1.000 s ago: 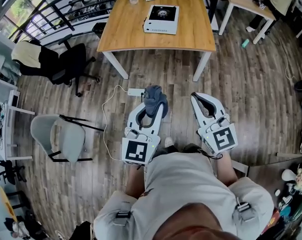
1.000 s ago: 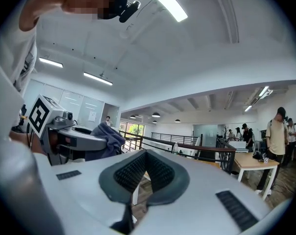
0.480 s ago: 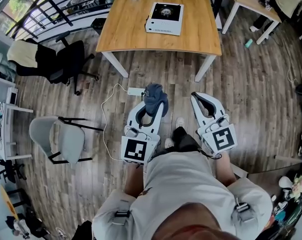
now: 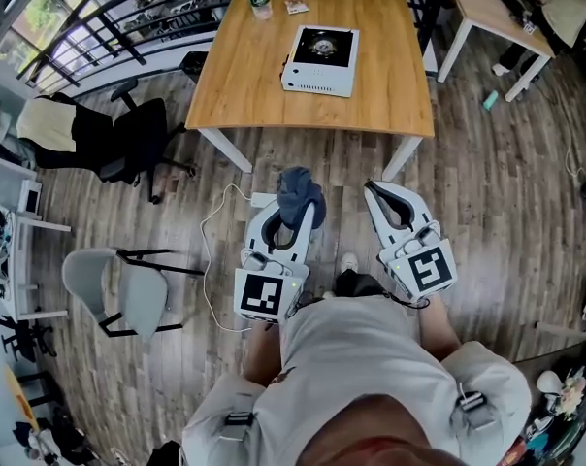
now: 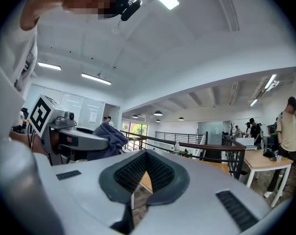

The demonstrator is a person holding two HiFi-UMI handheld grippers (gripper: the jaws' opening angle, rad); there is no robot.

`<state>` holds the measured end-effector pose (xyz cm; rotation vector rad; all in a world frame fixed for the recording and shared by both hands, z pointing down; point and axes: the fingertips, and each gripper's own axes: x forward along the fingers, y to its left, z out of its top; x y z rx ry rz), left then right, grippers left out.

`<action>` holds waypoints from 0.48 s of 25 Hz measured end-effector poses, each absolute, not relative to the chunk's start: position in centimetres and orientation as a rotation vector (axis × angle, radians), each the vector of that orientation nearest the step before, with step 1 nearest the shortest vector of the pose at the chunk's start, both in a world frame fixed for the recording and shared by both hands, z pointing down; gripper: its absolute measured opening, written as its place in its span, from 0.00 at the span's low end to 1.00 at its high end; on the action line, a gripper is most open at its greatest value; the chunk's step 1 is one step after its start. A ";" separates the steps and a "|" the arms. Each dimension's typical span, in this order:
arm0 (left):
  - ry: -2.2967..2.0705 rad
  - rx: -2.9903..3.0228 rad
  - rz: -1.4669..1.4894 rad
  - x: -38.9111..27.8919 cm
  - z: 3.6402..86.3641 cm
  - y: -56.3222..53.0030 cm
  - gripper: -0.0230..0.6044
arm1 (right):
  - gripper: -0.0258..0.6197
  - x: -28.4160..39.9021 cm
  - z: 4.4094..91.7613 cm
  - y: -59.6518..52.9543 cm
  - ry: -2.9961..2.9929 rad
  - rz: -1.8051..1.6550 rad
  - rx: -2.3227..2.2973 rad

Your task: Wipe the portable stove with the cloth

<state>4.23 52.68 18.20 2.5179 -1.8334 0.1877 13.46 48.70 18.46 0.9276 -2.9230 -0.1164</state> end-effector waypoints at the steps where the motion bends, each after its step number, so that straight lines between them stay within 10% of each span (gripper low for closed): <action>1: -1.834 2.516 0.184 4.4 18.2 51.9 0.19 | 0.07 13.5 18.5 47.9 -2.925 -0.116 0.922; 12: -1.850 2.476 0.246 5.7 18.9 45.6 0.19 | 0.07 14.8 18.8 41.3 -2.944 -0.078 0.866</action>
